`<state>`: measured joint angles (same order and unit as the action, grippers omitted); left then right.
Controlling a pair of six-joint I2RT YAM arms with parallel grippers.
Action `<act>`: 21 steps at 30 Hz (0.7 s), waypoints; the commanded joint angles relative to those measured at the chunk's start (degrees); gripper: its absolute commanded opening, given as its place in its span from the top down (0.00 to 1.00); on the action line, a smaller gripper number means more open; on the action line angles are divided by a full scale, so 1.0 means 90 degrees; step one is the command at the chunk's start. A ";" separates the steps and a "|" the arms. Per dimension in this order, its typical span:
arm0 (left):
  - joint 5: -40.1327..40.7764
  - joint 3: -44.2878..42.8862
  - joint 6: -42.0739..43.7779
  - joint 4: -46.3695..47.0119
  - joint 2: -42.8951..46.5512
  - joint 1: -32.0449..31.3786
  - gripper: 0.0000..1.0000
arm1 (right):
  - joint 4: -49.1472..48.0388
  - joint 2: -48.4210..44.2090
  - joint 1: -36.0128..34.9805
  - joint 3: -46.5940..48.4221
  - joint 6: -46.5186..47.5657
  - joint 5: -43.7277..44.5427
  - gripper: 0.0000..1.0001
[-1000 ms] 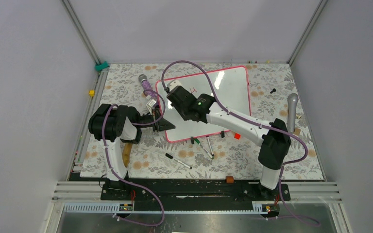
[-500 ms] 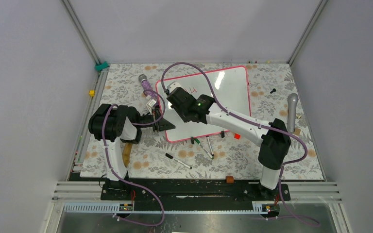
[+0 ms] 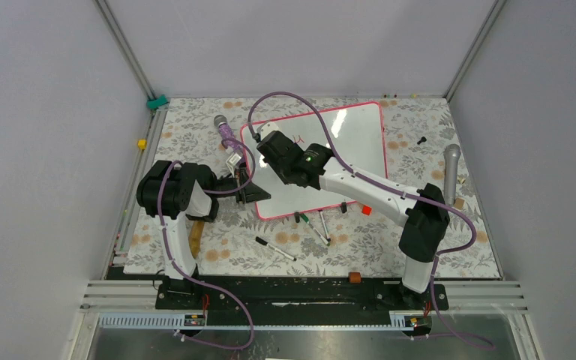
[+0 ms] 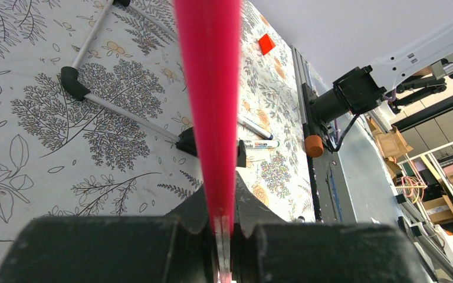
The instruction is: Write a sentence on the whiteboard
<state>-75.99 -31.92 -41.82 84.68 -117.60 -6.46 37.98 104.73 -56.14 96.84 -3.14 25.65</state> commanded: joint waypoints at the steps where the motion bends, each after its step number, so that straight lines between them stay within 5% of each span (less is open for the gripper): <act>1: -0.0264 -0.0046 0.0408 -0.0057 -0.0256 -0.0105 1.00 | -0.0099 -0.0173 -0.0007 0.0401 0.0166 0.0300 1.00; 21: -0.0254 -0.0060 0.0395 -0.0059 -0.0272 -0.0106 1.00 | -0.0103 0.0072 0.0085 0.0573 0.0183 0.0143 1.00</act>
<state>-76.01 -31.92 -41.85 84.73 -117.62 -6.46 37.87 104.97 -55.72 99.26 -1.91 26.92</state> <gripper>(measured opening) 0.058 0.165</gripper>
